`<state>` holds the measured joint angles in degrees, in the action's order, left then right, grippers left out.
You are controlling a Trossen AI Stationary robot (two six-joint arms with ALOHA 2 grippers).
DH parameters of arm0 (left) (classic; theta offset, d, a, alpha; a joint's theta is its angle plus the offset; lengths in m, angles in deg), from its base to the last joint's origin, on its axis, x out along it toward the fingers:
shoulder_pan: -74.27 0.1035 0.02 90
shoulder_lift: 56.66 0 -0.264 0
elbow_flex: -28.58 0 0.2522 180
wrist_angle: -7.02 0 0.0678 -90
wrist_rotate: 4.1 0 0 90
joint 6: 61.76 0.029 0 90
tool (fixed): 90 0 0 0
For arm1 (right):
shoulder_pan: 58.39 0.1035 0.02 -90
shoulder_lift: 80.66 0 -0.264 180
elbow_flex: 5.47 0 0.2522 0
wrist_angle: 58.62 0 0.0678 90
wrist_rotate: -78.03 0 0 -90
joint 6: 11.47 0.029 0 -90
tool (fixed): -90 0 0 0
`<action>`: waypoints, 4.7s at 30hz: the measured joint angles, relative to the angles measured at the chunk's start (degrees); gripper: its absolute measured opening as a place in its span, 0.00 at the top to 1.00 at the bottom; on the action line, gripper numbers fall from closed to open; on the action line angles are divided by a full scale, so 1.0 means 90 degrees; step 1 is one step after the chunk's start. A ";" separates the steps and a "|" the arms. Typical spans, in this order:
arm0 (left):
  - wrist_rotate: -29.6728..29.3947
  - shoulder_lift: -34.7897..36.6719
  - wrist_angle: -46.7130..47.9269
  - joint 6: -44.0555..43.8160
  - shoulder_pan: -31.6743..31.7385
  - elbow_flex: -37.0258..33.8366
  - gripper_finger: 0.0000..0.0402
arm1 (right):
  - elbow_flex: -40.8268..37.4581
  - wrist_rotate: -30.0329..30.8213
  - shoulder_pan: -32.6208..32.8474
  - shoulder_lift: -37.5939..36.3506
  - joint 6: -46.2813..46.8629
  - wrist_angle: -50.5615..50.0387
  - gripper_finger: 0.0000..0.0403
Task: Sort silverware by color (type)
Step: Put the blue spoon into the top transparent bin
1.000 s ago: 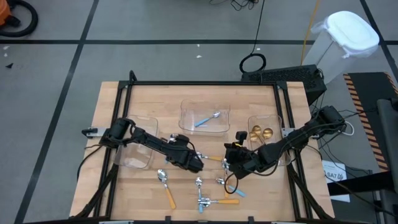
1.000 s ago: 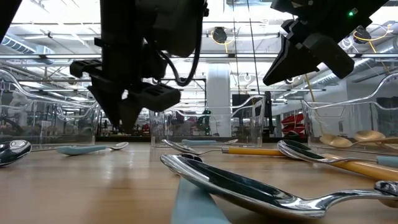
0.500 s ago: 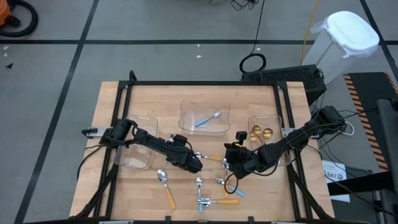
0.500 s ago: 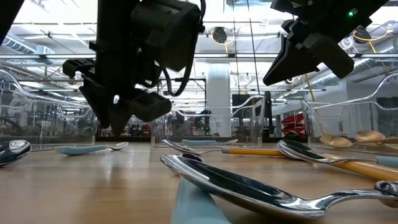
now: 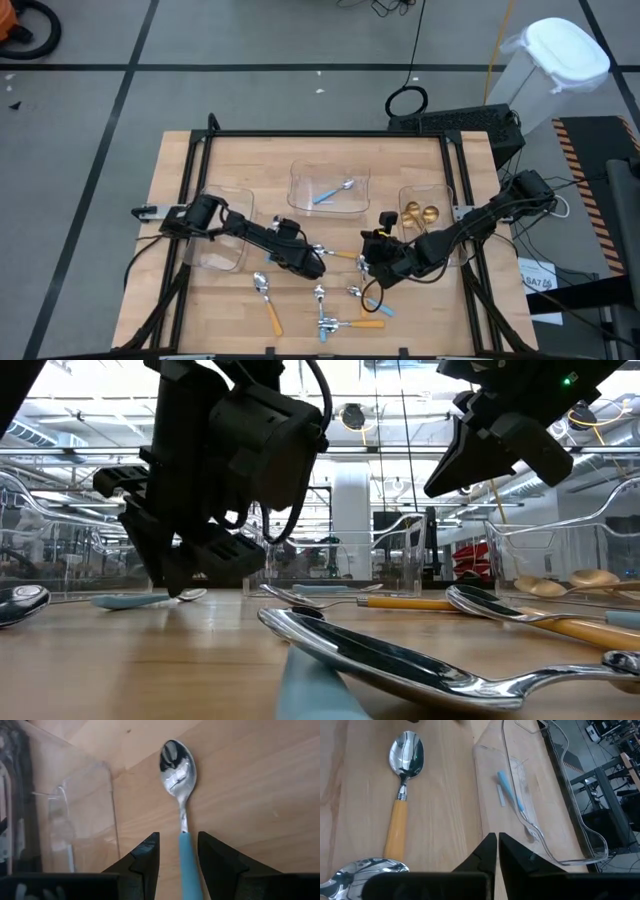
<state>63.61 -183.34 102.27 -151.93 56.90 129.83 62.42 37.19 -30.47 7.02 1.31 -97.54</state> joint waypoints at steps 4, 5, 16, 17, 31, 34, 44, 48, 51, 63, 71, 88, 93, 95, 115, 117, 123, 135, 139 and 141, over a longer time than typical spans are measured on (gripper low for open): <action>0.0023 -0.0032 -0.0086 -0.0004 -0.0002 -0.0003 0.67 | 0.0000 0.0000 0.0000 0.0000 0.0000 0.0001 0.97; 0.0022 -0.0024 -0.0099 -0.0013 -0.0002 0.0001 0.67 | 0.0000 0.0000 0.0000 0.0000 0.0000 -0.0001 0.97; -0.0035 0.0022 -0.0546 -0.0066 0.0001 -0.0309 0.70 | 0.0000 -0.0001 0.0000 0.0000 0.0000 -0.0004 0.97; -0.0030 0.0028 -0.0610 -0.0067 0.0001 -0.0354 0.72 | 0.0000 0.0000 0.0000 0.0000 0.0000 -0.0003 0.97; -0.0083 0.0008 -0.1097 0.0316 -0.0083 -0.0463 0.98 | 0.0000 0.0000 0.0000 0.0000 -0.0002 -0.0001 0.97; -0.0100 -0.0001 -0.0977 0.0323 -0.0169 -0.0382 0.98 | 0.0000 -0.0002 0.0000 0.0000 -0.0002 -0.0004 0.97; -0.0305 -0.0062 -0.0344 0.0423 -0.0553 0.0534 1.00 | 0.0000 0.0000 0.0000 0.0000 -0.0007 -0.0001 0.97; -0.0623 -0.0059 -0.0300 0.0635 -0.0657 0.0860 1.00 | 0.0000 0.0000 0.0000 -0.0002 -0.0019 -0.0003 0.97; -0.0863 -0.0050 -0.0274 0.0890 -0.0768 0.1114 1.00 | 0.0000 -0.0002 0.0012 -0.0002 -0.0019 -0.0006 0.97; -0.0669 -0.0024 0.0748 0.0597 -0.0667 0.1336 1.00 | 0.0000 0.0000 0.0143 -0.0005 -0.0165 -0.0004 0.97; -0.0395 -0.0025 0.0719 0.1150 -0.0640 0.1284 0.92 | 0.0000 0.0000 0.0209 -0.0005 -0.0238 -0.0009 0.97; -0.0142 -0.0025 -0.0286 0.2144 -0.0119 0.0410 0.53 | 0.0000 -0.0139 0.0209 -0.0005 -0.0189 -0.0154 0.97; 0.0143 -0.0023 -0.0193 0.2172 -0.0072 0.0410 0.53 | 0.0000 -0.0153 0.0206 -0.0005 -0.0170 -0.0177 0.97; 0.0200 -0.0023 -0.0151 0.2176 -0.0072 0.0410 0.53 | 0.0000 -0.0151 0.0206 -0.0005 -0.0168 -0.0176 0.97; 0.0709 -0.0018 -0.0555 0.2953 0.0232 0.0410 0.74 | 0.0000 -0.0350 0.0244 -0.0005 -0.0068 -0.0280 0.97; 0.0713 -0.0014 -0.0802 0.3053 0.0198 0.0410 0.74 | 0.0000 -0.0351 0.0250 -0.0005 -0.0004 -0.0354 0.97; 0.0725 0.0004 -0.1132 0.2912 0.0176 0.0410 0.76 | 0.0000 -0.0338 0.0305 -0.0005 0.0164 -0.0507 0.97; 0.0583 -0.0025 -0.0169 0.3400 0.0083 0.1033 0.78 | 0.0000 -0.0324 0.0340 -0.0005 0.0170 -0.0518 0.97; 0.0241 -0.0016 0.0095 0.2902 0.0007 0.1119 0.78 | 0.0000 -0.0323 0.0340 -0.0005 0.0168 -0.0516 0.97; -0.0179 -0.0028 0.0646 0.2608 -0.0107 0.1085 0.78 | 0.0000 -0.0323 0.0340 -0.0005 0.0170 -0.0514 0.97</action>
<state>62.00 -183.59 108.08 -128.46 55.94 139.60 62.42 34.29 -27.41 6.97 2.84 -102.16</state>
